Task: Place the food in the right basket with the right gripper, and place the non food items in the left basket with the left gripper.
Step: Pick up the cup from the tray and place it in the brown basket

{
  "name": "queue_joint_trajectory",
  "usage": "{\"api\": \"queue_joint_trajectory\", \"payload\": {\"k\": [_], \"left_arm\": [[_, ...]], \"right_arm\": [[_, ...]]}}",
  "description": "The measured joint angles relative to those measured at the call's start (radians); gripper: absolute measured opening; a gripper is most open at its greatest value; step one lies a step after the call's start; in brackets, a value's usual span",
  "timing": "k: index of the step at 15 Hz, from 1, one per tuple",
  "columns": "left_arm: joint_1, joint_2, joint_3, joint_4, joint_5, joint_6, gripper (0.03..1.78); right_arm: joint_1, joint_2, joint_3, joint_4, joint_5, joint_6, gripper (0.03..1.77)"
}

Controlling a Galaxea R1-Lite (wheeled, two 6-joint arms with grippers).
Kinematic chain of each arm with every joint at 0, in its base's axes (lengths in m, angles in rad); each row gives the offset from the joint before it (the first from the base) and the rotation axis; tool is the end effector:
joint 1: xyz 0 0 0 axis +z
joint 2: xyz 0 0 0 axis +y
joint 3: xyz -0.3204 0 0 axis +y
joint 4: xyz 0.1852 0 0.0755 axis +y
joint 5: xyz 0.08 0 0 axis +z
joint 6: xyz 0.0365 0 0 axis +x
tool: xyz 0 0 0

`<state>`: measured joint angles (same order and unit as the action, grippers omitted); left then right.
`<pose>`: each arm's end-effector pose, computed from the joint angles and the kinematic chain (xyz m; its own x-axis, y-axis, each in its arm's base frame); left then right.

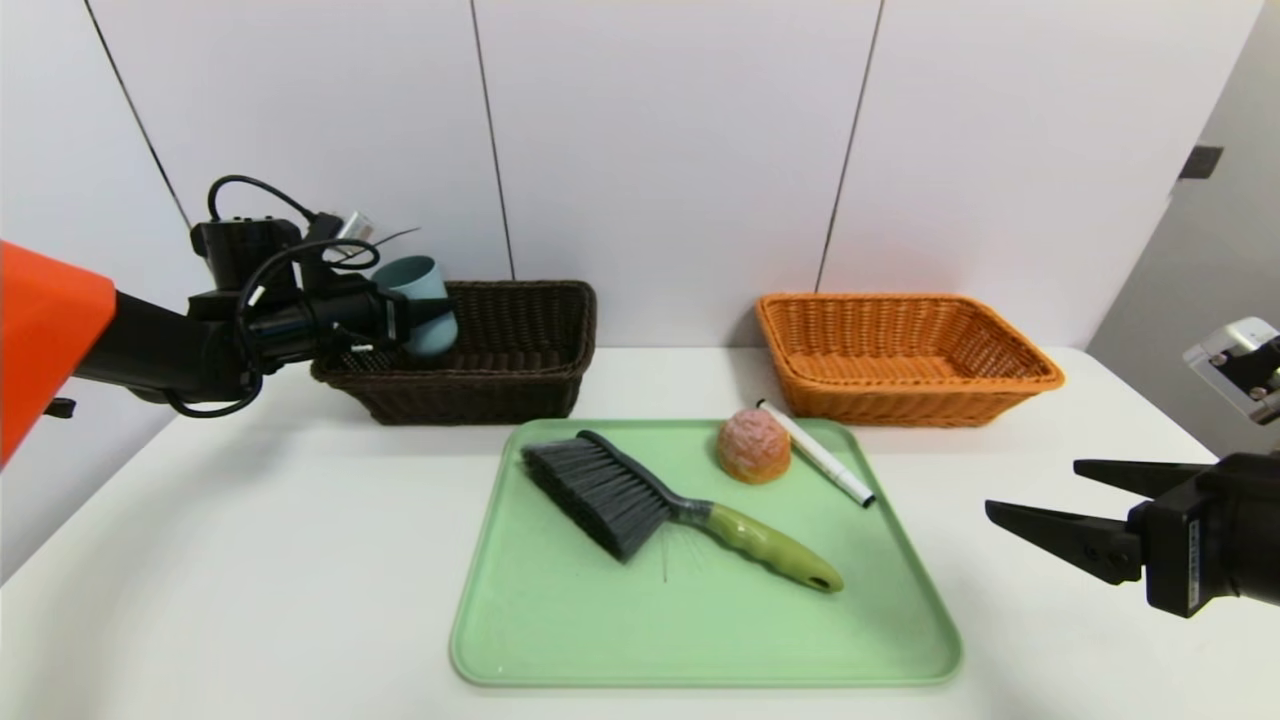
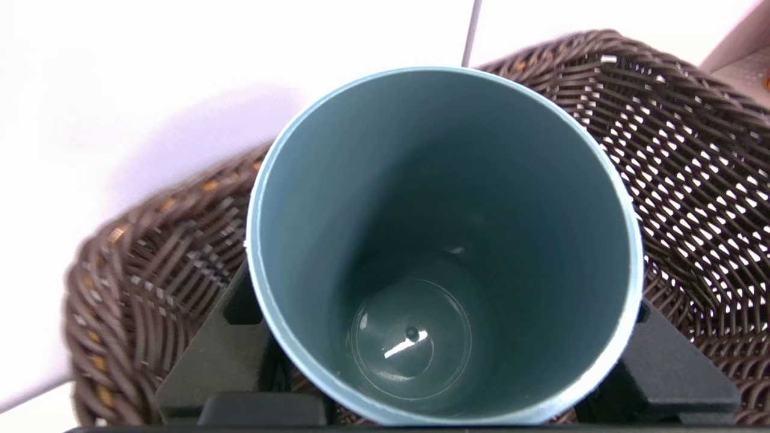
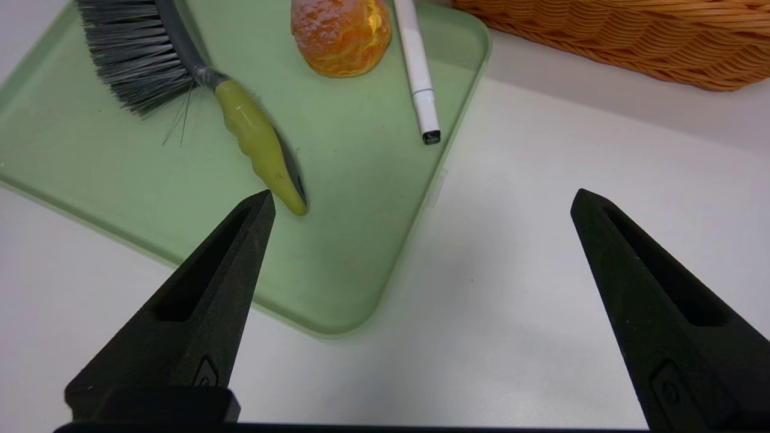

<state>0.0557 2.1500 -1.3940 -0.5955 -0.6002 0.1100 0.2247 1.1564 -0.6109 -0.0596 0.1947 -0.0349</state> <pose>0.4710 0.0056 0.1784 0.8448 -0.5186 -0.1319 0.5252 0.8508 0.0187 0.1650 0.0450 0.2076 0.8026 0.3819 -0.4582 -0.4010 0.9141 0.0594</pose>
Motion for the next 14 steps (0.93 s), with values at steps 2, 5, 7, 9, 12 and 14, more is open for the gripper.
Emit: {"api": "queue_joint_trajectory", "payload": {"k": [2, 5, 7, 9, 12, 14], "left_arm": [[-0.002, -0.001, -0.003, 0.000, 0.000, 0.008, 1.15], [-0.003, 0.002, -0.003, 0.000, -0.001, 0.027, 1.15], [-0.004, 0.005, -0.003, 0.000, -0.001, 0.027, 1.15], [-0.004, 0.009, -0.003, 0.009, -0.001, 0.027, 1.15], [-0.006, 0.009, -0.002, 0.026, -0.001, 0.028, 1.15], [-0.005, 0.009, -0.003, 0.025, -0.001, 0.033, 1.20]], "right_arm": [[0.000, 0.000, 0.000, -0.001, 0.000, 0.000, 1.70], [0.000, 0.000, -0.001, -0.001, 0.000, 0.002, 1.70], [0.000, 0.000, -0.001, -0.001, 0.000, 0.001, 1.70], [0.000, 0.000, -0.001, -0.001, 0.000, 0.001, 1.70], [0.000, 0.000, -0.001, -0.001, 0.000, 0.000, 1.70], [0.000, 0.000, -0.001, -0.001, 0.000, 0.000, 1.70]]}}
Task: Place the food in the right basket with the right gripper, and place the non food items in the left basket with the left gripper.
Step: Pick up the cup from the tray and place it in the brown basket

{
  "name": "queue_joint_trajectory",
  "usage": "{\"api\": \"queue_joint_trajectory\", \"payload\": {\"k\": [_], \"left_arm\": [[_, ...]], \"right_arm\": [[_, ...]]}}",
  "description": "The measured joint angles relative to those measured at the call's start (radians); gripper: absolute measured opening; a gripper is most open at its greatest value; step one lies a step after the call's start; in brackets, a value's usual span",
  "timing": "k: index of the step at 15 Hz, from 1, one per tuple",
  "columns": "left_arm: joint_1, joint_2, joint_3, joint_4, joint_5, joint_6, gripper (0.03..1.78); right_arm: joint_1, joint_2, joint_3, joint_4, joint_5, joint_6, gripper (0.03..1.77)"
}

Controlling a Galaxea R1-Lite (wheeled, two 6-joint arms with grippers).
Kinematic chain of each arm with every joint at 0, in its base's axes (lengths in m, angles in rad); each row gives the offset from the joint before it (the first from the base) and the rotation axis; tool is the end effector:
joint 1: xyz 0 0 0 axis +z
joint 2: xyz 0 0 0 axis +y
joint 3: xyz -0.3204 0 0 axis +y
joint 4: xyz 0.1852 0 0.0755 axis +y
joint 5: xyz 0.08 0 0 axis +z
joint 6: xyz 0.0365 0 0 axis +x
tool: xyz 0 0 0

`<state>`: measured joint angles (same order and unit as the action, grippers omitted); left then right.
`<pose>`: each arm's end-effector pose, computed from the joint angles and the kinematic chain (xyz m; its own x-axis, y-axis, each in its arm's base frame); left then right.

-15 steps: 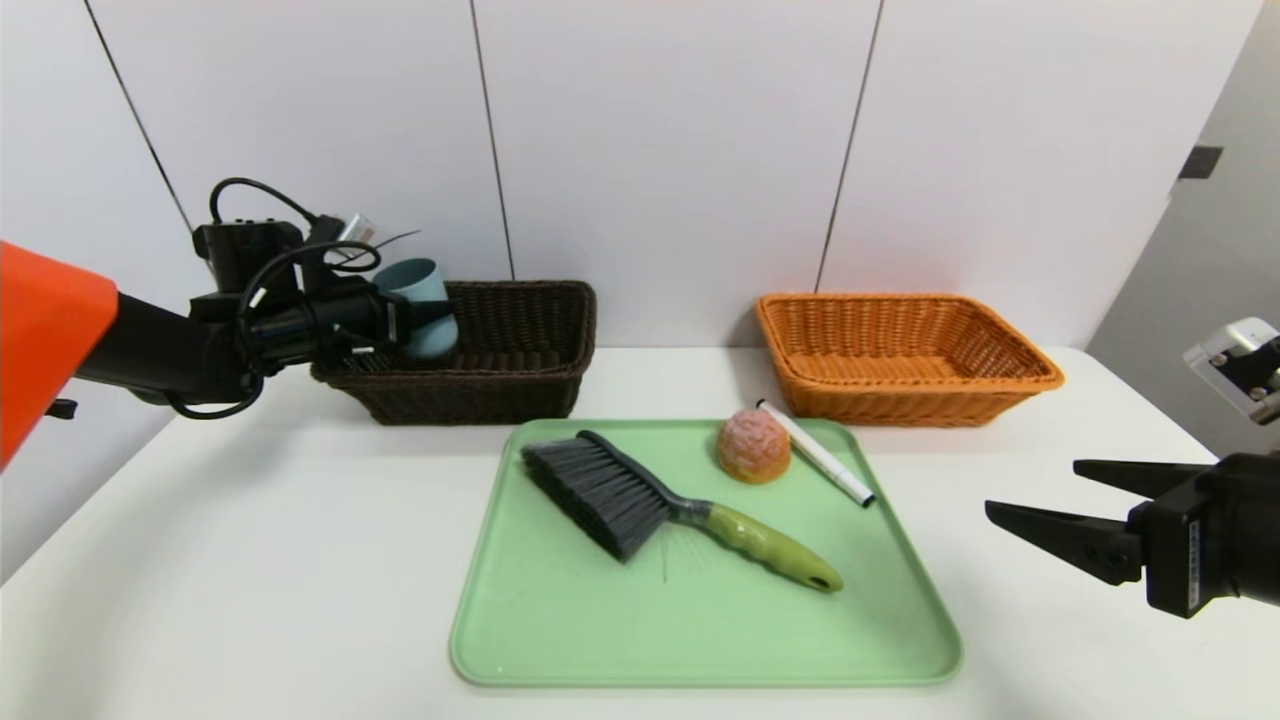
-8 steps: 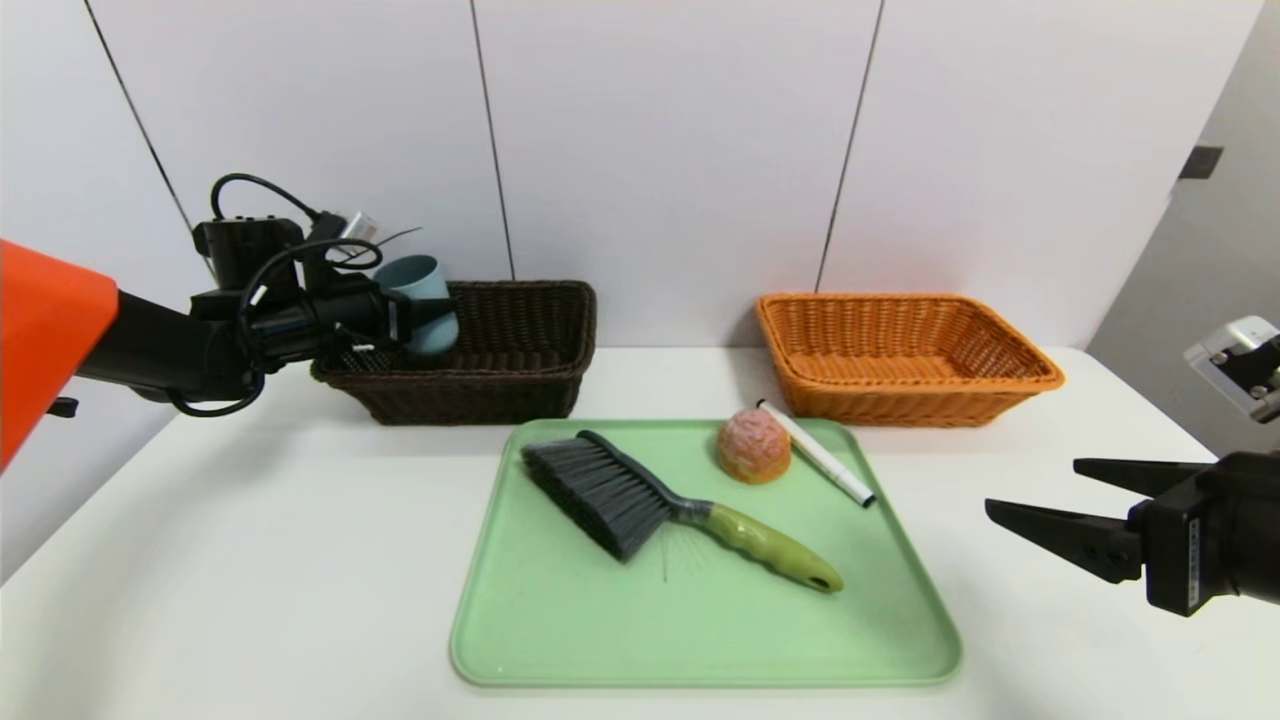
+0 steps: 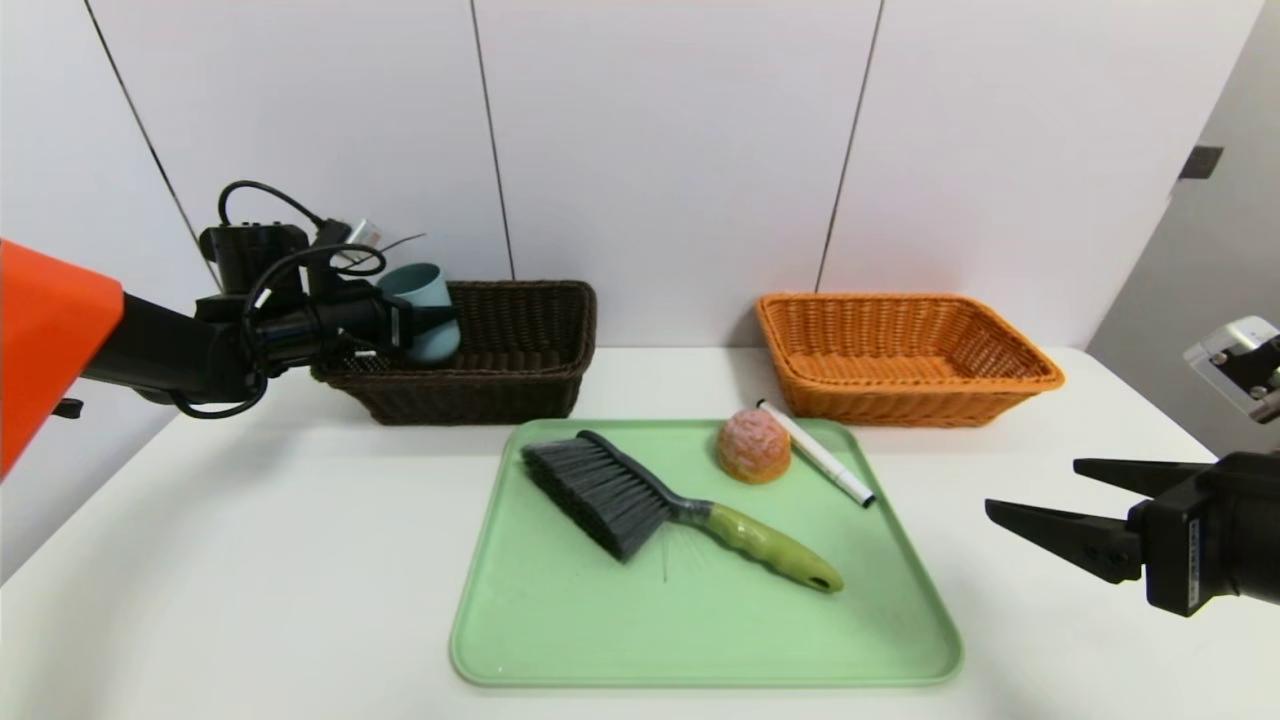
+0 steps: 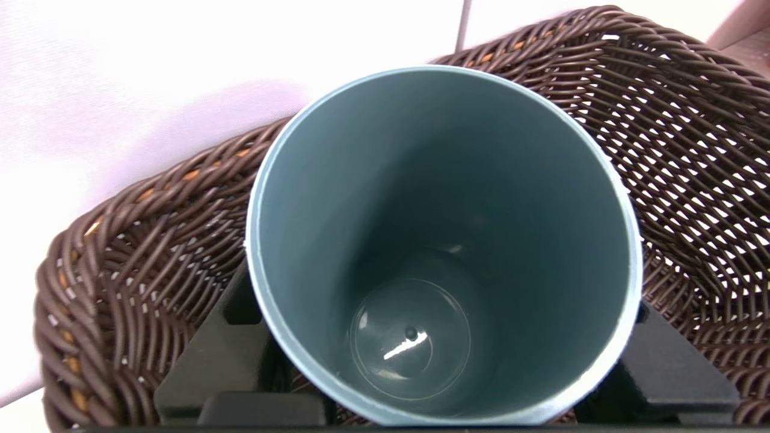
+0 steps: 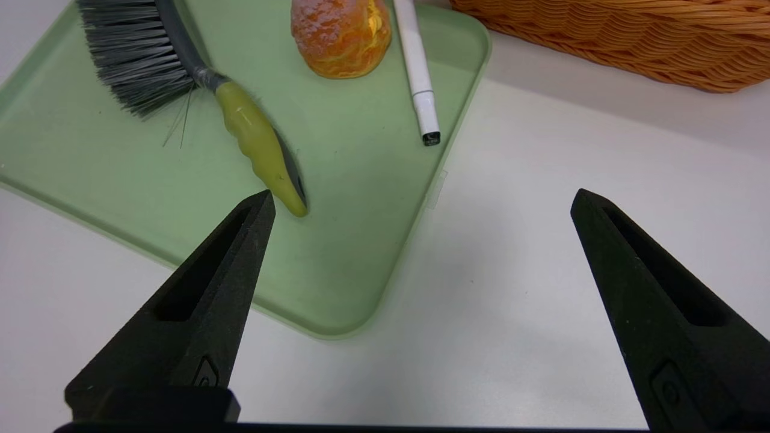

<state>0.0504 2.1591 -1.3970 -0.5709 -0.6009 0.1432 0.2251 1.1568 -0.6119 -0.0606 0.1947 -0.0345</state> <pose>0.4724 0.0032 0.1724 0.8373 -0.5239 -0.1567 0.5347 0.8444 0.0338 0.1652 0.0451 0.2080 0.8032 0.3824 -0.4568 -0.4013 0.9140 0.0595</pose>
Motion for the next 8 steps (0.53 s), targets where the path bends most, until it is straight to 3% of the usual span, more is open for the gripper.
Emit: {"api": "queue_joint_trajectory", "payload": {"k": [8], "left_arm": [[0.000, -0.016, 0.000, -0.005, -0.001, 0.015, 1.52]], "right_arm": [[0.000, -0.001, 0.001, 0.000, 0.000, 0.001, 1.70]]}}
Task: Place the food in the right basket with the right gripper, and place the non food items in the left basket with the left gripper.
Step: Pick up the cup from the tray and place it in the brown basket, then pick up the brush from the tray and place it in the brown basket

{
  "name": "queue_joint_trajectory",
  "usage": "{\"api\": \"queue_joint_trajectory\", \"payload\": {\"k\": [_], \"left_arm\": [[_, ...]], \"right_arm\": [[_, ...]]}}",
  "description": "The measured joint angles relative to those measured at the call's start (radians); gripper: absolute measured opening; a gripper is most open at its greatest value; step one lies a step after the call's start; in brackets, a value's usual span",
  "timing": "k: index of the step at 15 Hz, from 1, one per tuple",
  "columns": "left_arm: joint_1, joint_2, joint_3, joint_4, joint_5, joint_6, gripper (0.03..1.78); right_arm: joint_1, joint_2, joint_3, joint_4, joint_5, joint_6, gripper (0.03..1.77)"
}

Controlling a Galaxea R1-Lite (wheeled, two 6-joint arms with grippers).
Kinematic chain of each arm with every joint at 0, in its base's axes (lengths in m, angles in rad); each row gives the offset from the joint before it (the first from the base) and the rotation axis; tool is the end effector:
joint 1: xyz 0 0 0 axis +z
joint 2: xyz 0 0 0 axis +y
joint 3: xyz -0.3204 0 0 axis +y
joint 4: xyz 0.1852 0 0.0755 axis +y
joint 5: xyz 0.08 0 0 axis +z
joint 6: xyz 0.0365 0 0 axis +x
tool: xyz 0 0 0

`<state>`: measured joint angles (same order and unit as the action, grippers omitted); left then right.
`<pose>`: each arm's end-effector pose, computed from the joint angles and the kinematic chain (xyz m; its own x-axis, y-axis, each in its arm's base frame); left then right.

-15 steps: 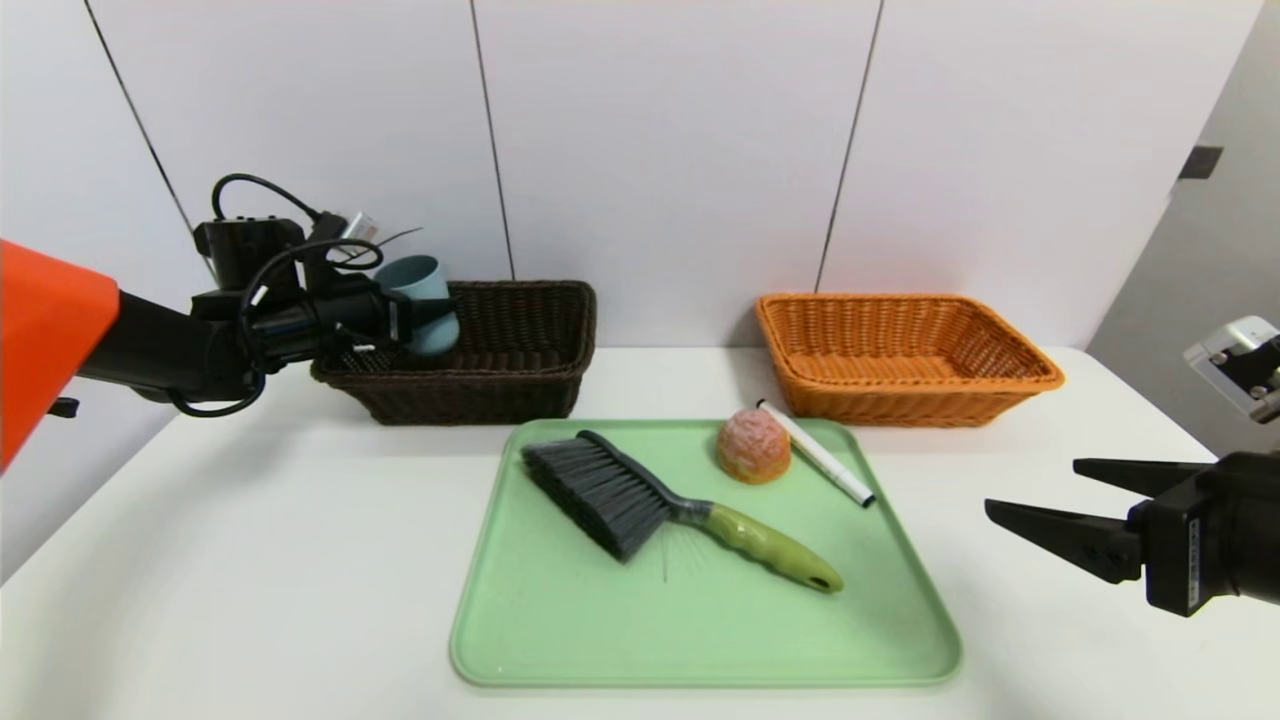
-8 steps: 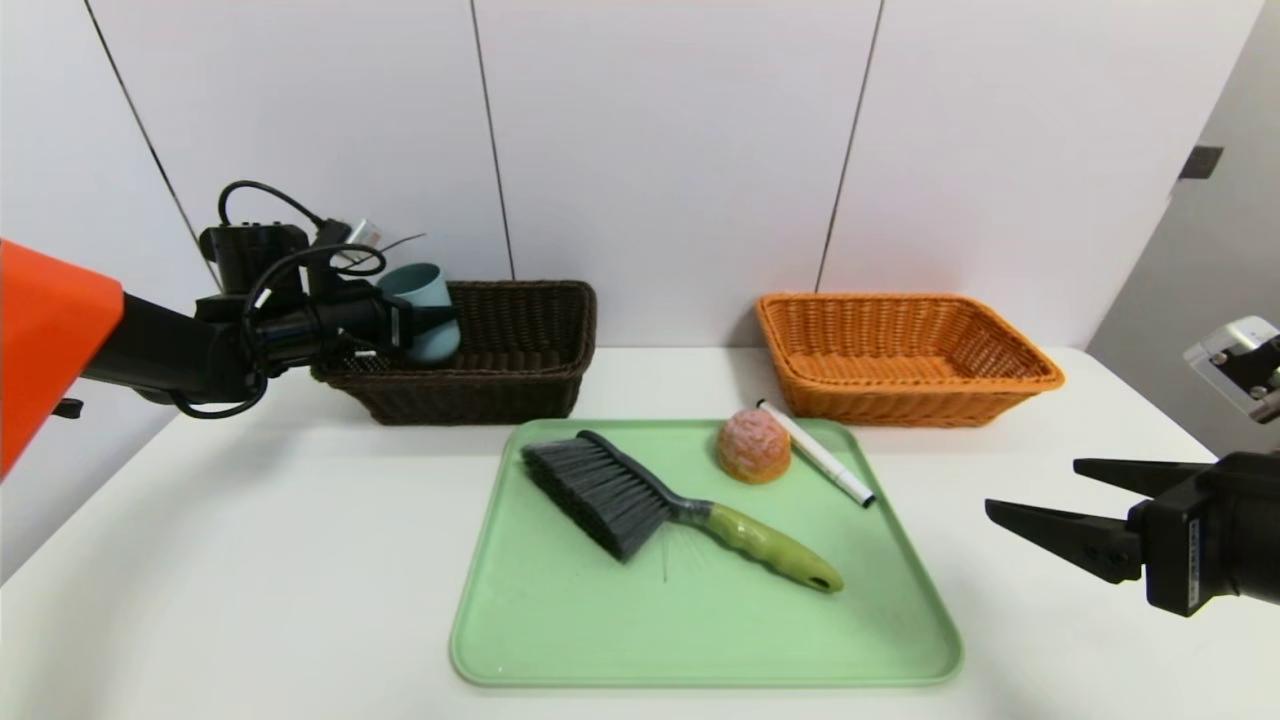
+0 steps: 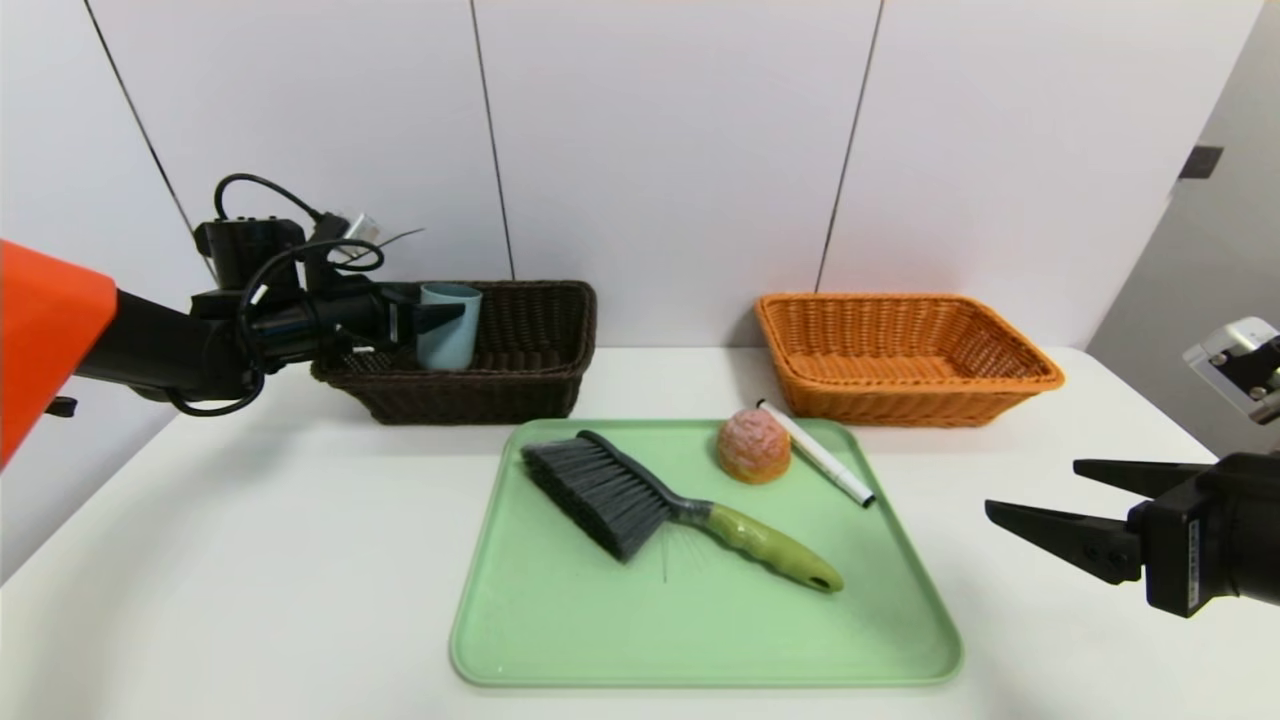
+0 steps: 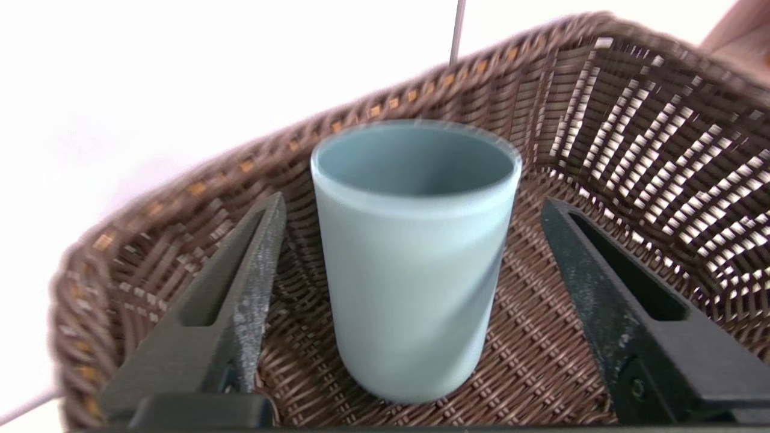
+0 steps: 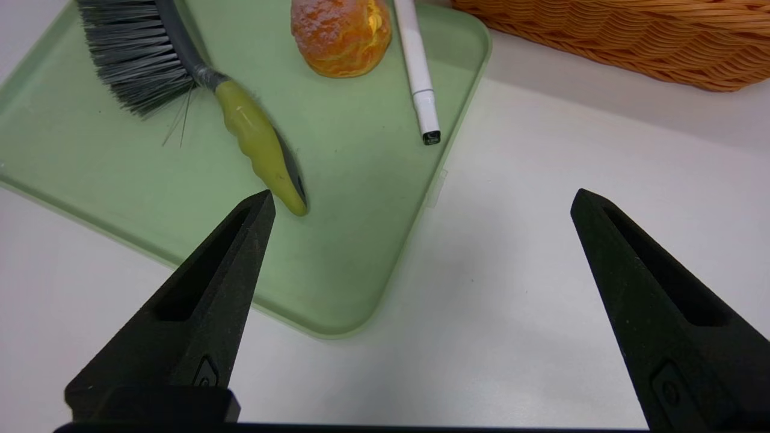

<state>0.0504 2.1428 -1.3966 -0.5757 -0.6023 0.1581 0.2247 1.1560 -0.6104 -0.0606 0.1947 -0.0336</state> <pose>0.4696 0.0030 0.1804 0.8396 -0.5249 -0.1398 0.5363 0.8418 0.0602 0.1650 0.0449 0.2077 0.8030 0.3820 -0.4574 -0.4005 0.9143 0.0604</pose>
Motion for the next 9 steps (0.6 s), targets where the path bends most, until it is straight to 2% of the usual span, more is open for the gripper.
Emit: {"api": "queue_joint_trajectory", "payload": {"k": [5, 9], "left_arm": [[0.001, -0.103, 0.003, 0.013, 0.001, -0.002, 1.61], [-0.006, -0.225, 0.029, 0.088, 0.003, -0.005, 1.65]], "right_arm": [[-0.001, -0.010, 0.002, 0.000, 0.000, 0.019, 1.70], [-0.001, -0.028, 0.007, 0.000, -0.001, 0.019, 1.70]]}}
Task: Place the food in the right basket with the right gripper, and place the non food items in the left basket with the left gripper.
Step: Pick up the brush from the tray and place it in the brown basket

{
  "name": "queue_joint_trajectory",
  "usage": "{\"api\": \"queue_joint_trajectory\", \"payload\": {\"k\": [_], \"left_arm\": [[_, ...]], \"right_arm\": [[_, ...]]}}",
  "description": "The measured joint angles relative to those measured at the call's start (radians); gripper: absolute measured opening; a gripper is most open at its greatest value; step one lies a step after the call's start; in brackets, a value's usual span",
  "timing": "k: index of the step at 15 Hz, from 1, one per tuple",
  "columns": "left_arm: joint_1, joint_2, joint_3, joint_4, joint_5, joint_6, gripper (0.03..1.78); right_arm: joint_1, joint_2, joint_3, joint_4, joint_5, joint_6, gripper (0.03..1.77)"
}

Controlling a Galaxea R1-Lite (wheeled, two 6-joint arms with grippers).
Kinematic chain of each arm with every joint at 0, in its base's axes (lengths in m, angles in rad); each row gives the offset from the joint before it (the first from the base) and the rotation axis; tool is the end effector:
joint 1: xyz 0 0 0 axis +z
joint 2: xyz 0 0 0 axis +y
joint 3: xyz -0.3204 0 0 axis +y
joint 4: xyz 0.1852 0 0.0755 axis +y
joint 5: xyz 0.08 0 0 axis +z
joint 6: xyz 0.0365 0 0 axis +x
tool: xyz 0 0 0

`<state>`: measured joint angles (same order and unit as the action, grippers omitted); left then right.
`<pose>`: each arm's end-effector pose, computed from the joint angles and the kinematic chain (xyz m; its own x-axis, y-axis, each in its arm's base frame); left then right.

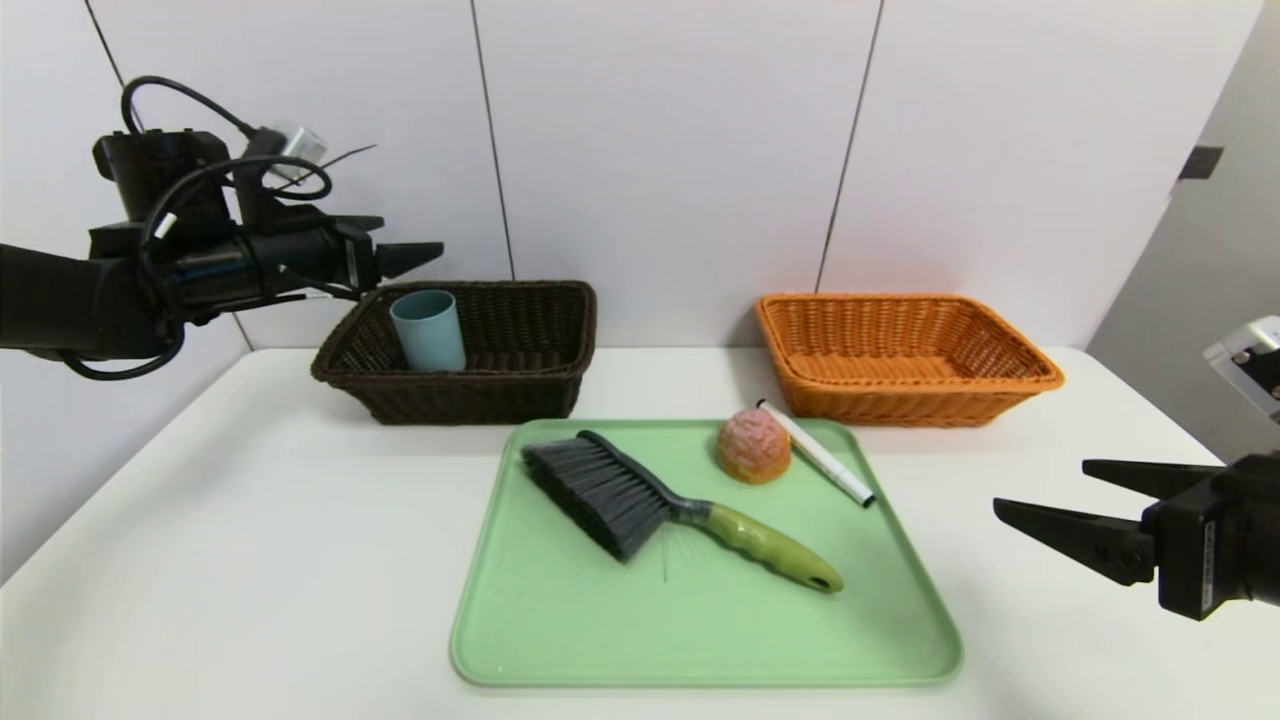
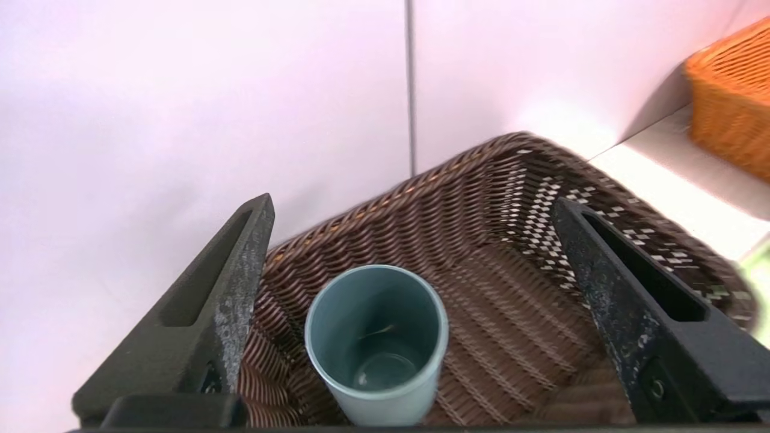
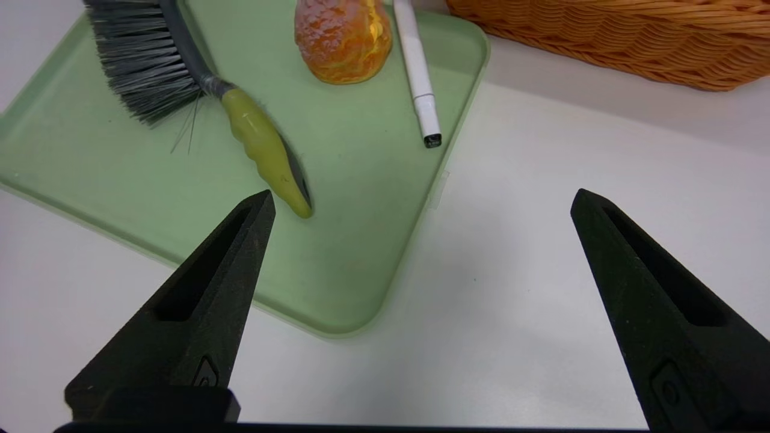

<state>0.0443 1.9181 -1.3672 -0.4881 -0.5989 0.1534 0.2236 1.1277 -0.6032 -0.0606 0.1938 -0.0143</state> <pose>0.4168 -0.0021 0.2617 0.8485 -0.5267 -0.0518 0.5289 0.8405 0.1175 0.1587 0.0433 0.2102 0.8130 0.3824 -0.4391 -0.3917 0.9171 0.0734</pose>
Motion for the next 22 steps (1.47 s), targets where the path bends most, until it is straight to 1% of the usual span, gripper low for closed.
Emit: {"api": "queue_joint_trajectory", "payload": {"k": [2, 5, 8, 12, 14, 16, 20, 22], "left_arm": [[-0.027, -0.063, 0.056, 0.007, 0.002, -0.002, 1.66], [-0.108, -0.148, 0.178, 0.007, 0.001, -0.003, 1.67], [-0.236, -0.200, 0.261, 0.010, 0.000, -0.006, 1.67], [-0.419, -0.224, 0.316, 0.016, 0.002, -0.005, 1.69], [-0.496, -0.229, 0.322, 0.059, 0.003, -0.003, 1.69], [-0.563, -0.228, 0.315, 0.123, 0.001, 0.000, 1.69], [-0.617, -0.201, 0.258, 0.252, -0.001, 0.010, 1.69], [-0.633, -0.175, 0.208, 0.340, -0.002, 0.052, 1.69]], "right_arm": [[0.000, -0.012, 0.002, 0.000, 0.000, 0.001, 1.70], [0.000, -0.026, 0.008, 0.000, 0.000, 0.002, 1.70], [0.000, -0.037, 0.008, 0.000, -0.001, 0.002, 1.70], [0.000, -0.053, 0.011, 0.003, -0.001, 0.009, 1.70], [0.000, -0.058, 0.012, 0.001, -0.001, 0.034, 1.70], [0.000, -0.061, 0.014, 0.000, -0.001, 0.036, 1.70], [0.000, -0.062, 0.024, 0.000, 0.001, 0.037, 1.70], [0.000, -0.061, 0.032, 0.000, 0.001, 0.038, 1.70]]}}
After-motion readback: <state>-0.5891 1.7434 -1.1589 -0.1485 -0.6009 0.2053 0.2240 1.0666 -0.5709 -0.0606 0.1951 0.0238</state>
